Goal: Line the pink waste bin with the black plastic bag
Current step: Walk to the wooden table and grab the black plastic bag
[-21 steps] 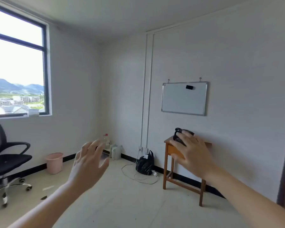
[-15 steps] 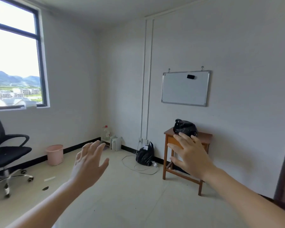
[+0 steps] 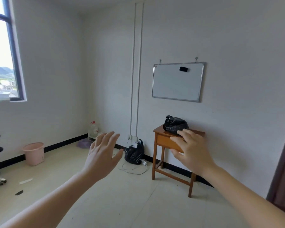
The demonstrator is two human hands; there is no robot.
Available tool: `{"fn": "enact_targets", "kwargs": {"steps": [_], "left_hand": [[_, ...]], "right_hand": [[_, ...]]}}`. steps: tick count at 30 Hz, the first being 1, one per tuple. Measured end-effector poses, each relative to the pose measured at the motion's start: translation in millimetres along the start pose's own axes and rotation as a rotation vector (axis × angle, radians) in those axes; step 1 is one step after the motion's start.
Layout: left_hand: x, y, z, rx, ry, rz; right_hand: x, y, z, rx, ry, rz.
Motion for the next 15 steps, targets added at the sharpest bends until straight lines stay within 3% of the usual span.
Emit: {"fn": "enact_targets", "kwargs": {"steps": [8,15], "left_hand": [[-73.9,39.8,66.4,0.104,0.025,0.110],[-111.3,116.0,148.3,0.171,-0.001,0.113]], "right_hand": [[-113.7,57.4,-14.0,0.041,0.101,0.177],[-183.3,125.4,-19.1,0.047,0.025,0.280]]}}
Point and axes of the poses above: each hand's wrist, its own y-axis towards the middle knuckle, its own x-axis out of the back of the hand, z = x × y, the point moved 3 cm from there along y, towards the middle knuckle, and after that the axes turned 7 degrees about z, right-handed, at the moved point
